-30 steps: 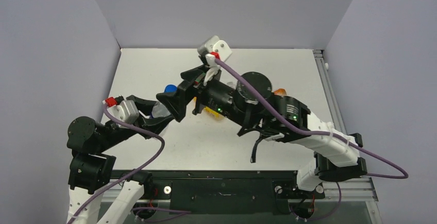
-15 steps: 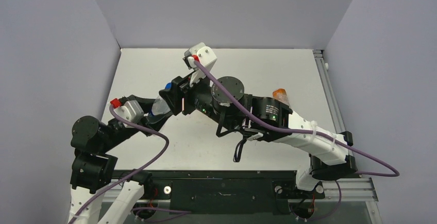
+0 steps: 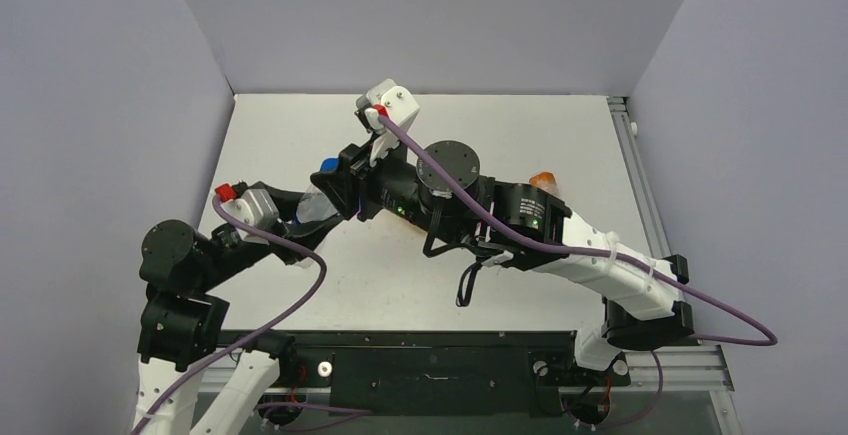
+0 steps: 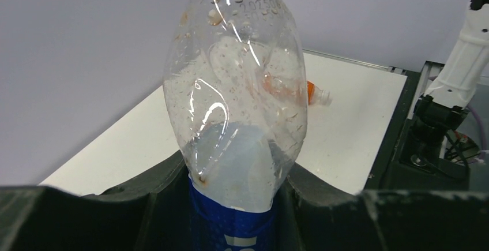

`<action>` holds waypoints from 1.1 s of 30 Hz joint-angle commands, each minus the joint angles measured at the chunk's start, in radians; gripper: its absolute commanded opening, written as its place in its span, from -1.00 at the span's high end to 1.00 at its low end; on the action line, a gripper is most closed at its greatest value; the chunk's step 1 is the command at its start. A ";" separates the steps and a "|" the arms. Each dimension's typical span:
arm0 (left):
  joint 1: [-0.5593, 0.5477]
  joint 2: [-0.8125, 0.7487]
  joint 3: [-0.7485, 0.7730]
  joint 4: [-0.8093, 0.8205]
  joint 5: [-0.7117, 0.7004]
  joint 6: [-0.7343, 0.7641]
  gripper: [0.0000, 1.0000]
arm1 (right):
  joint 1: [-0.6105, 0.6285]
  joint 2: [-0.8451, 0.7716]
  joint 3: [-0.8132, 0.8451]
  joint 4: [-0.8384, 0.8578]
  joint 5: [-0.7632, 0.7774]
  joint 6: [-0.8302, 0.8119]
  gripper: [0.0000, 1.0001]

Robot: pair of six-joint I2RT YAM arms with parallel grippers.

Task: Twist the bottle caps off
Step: Unscrew the bottle cap from the plastic bottle.

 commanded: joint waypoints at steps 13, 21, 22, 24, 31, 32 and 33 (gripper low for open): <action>0.003 0.078 0.045 0.458 0.486 -0.731 0.75 | -0.046 -0.176 -0.047 0.016 -0.656 -0.222 0.76; 0.002 0.069 0.069 0.168 0.334 -0.412 0.76 | -0.042 -0.154 -0.003 0.022 -0.174 -0.064 -0.60; 0.003 0.066 0.073 0.112 0.290 -0.328 0.76 | -0.042 -0.134 0.020 0.008 -0.119 -0.031 -0.61; 0.003 0.061 0.071 0.056 0.228 -0.225 0.76 | -0.026 -0.113 0.032 -0.001 -0.046 -0.020 -0.62; 0.002 0.030 0.038 0.002 0.123 -0.053 0.77 | 0.008 -0.043 0.060 -0.012 0.042 -0.025 -0.60; 0.003 0.027 0.037 -0.002 0.109 -0.047 0.77 | 0.007 -0.034 0.079 -0.021 0.048 -0.019 -0.56; 0.003 0.024 0.035 -0.003 0.102 -0.041 0.77 | 0.007 -0.013 0.105 -0.027 0.048 -0.018 -0.51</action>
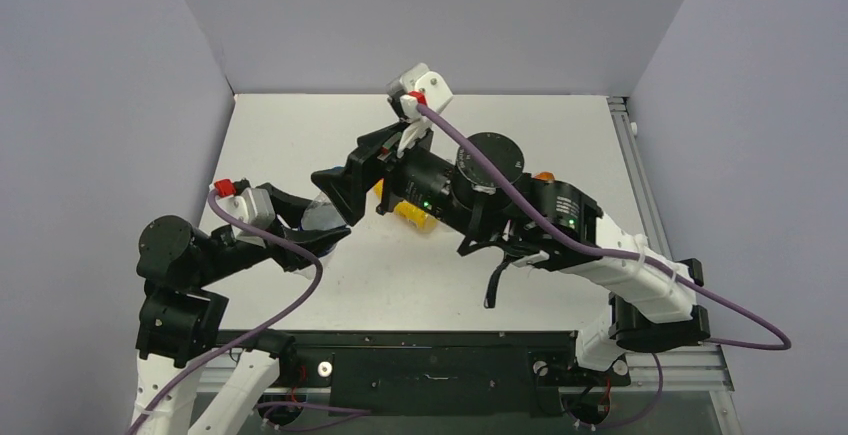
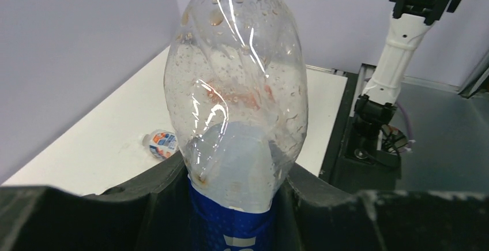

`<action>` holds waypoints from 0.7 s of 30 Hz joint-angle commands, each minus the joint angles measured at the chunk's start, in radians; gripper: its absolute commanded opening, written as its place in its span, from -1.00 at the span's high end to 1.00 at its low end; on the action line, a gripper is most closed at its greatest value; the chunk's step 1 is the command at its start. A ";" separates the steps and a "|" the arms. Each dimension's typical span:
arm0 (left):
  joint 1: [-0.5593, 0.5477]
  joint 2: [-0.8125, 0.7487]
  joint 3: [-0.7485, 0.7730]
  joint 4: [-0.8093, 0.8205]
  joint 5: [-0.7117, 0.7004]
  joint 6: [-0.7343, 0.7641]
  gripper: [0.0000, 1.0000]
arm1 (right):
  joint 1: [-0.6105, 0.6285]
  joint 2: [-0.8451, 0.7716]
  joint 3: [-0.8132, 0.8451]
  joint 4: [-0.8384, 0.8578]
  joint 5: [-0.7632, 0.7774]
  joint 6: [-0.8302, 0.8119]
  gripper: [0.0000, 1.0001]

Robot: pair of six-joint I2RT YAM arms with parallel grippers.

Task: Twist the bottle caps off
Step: Unscrew the bottle cap from the plastic bottle.

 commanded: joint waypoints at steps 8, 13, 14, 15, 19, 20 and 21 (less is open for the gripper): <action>0.002 -0.030 -0.015 -0.032 -0.123 0.118 0.77 | 0.002 0.096 0.106 -0.046 0.090 0.033 -0.04; 0.000 -0.029 -0.018 -0.030 -0.123 0.118 0.77 | -0.006 0.079 0.084 -0.037 0.084 0.040 0.48; 0.001 -0.027 -0.017 -0.025 -0.121 0.118 0.77 | -0.012 0.075 0.083 -0.038 0.079 0.040 0.62; 0.001 -0.025 -0.016 -0.023 -0.119 0.115 0.77 | -0.016 0.073 0.082 -0.038 0.071 0.041 0.70; 0.001 -0.006 0.003 -0.010 -0.040 0.031 0.78 | -0.041 0.042 0.071 -0.027 -0.033 0.012 0.95; 0.002 0.000 0.004 0.015 0.001 0.003 0.78 | -0.051 0.033 0.065 -0.013 -0.109 -0.011 0.99; 0.001 0.002 0.003 0.031 0.027 -0.061 0.78 | -0.053 0.011 0.045 -0.004 -0.156 -0.039 1.00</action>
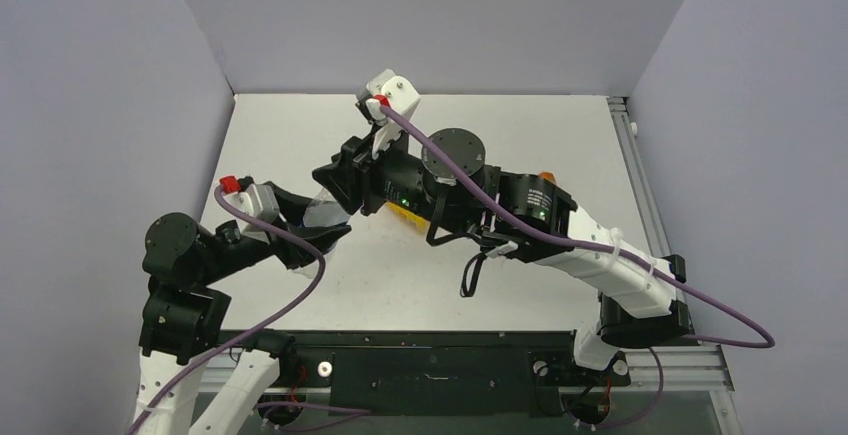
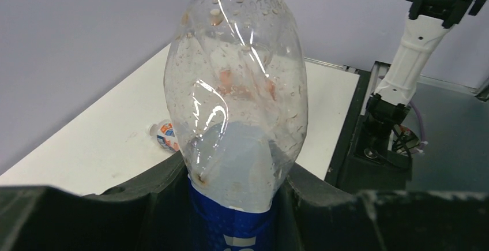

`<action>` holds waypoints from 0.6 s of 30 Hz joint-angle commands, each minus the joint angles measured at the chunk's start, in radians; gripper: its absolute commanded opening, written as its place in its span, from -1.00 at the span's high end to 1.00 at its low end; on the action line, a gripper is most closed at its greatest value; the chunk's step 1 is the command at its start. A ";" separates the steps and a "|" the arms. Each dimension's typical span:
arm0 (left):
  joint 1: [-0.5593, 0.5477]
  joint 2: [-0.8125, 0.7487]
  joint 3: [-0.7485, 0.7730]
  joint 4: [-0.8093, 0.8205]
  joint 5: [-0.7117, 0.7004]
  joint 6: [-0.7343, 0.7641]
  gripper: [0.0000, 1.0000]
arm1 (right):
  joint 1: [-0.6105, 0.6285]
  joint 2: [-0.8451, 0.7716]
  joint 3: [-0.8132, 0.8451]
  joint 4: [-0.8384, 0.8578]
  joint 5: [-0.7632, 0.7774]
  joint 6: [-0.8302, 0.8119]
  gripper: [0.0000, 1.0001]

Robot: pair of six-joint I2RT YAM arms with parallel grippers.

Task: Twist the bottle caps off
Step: Unscrew the bottle cap from the plastic bottle.

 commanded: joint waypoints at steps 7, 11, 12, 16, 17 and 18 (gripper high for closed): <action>0.001 0.044 -0.013 0.491 0.349 -0.704 0.78 | -0.036 -0.263 -0.251 0.299 -0.653 -0.116 1.00; 0.001 0.056 0.003 0.532 0.368 -0.765 0.78 | -0.048 -0.266 -0.224 0.263 -0.779 -0.123 1.00; 0.002 0.056 0.005 0.529 0.370 -0.764 0.78 | -0.050 -0.262 -0.219 0.248 -0.792 -0.127 1.00; 0.001 0.055 0.006 0.473 0.343 -0.682 0.81 | -0.046 -0.262 -0.225 0.235 -0.629 -0.109 0.24; 0.001 0.054 0.011 0.454 0.336 -0.621 0.83 | -0.042 -0.260 -0.229 0.236 -0.518 -0.089 -0.31; 0.001 0.052 0.019 0.374 0.309 -0.574 0.83 | -0.039 -0.259 -0.227 0.228 -0.458 -0.080 -0.44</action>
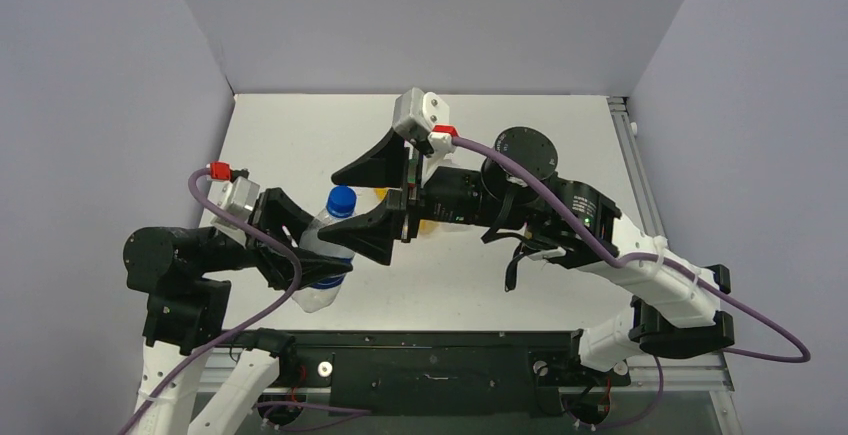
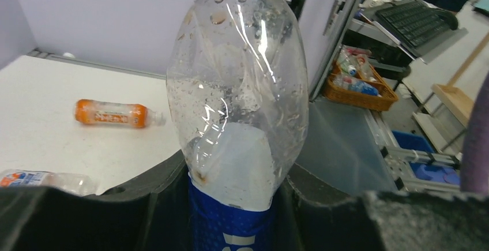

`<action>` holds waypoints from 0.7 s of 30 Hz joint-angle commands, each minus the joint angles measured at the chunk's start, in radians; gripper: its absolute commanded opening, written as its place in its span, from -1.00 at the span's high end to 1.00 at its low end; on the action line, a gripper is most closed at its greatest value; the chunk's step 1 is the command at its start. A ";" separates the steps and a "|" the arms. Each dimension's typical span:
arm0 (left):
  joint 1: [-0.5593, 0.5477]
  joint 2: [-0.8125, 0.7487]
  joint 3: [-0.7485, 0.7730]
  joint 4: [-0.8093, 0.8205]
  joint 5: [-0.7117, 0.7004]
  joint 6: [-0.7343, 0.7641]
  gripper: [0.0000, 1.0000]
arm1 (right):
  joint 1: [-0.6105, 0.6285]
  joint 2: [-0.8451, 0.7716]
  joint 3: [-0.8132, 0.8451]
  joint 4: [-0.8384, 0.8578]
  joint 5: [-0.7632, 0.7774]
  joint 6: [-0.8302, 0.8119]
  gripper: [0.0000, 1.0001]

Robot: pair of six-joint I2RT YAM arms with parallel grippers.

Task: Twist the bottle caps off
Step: Unscrew the bottle cap from the plastic bottle.

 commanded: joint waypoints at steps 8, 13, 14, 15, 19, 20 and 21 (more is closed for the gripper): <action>0.012 0.002 0.065 -0.375 -0.311 0.517 0.82 | 0.113 0.060 0.193 -0.173 0.631 0.057 -0.63; 0.011 -0.016 0.053 -0.402 -0.398 0.628 0.82 | 0.115 0.148 0.322 -0.286 0.751 0.081 -0.62; 0.012 -0.019 0.051 -0.401 -0.404 0.642 0.82 | 0.113 0.155 0.335 -0.294 0.756 0.084 -0.60; 0.012 -0.024 0.048 -0.400 -0.416 0.646 0.82 | 0.106 0.166 0.339 -0.305 0.757 0.089 -0.54; 0.012 -0.032 0.044 -0.399 -0.433 0.659 0.82 | 0.085 0.180 0.340 -0.320 0.747 0.117 -0.38; 0.012 -0.037 0.040 -0.394 -0.439 0.660 0.82 | 0.076 0.180 0.338 -0.321 0.740 0.128 -0.33; 0.012 -0.038 0.038 -0.391 -0.444 0.660 0.82 | 0.072 0.180 0.335 -0.319 0.733 0.132 -0.30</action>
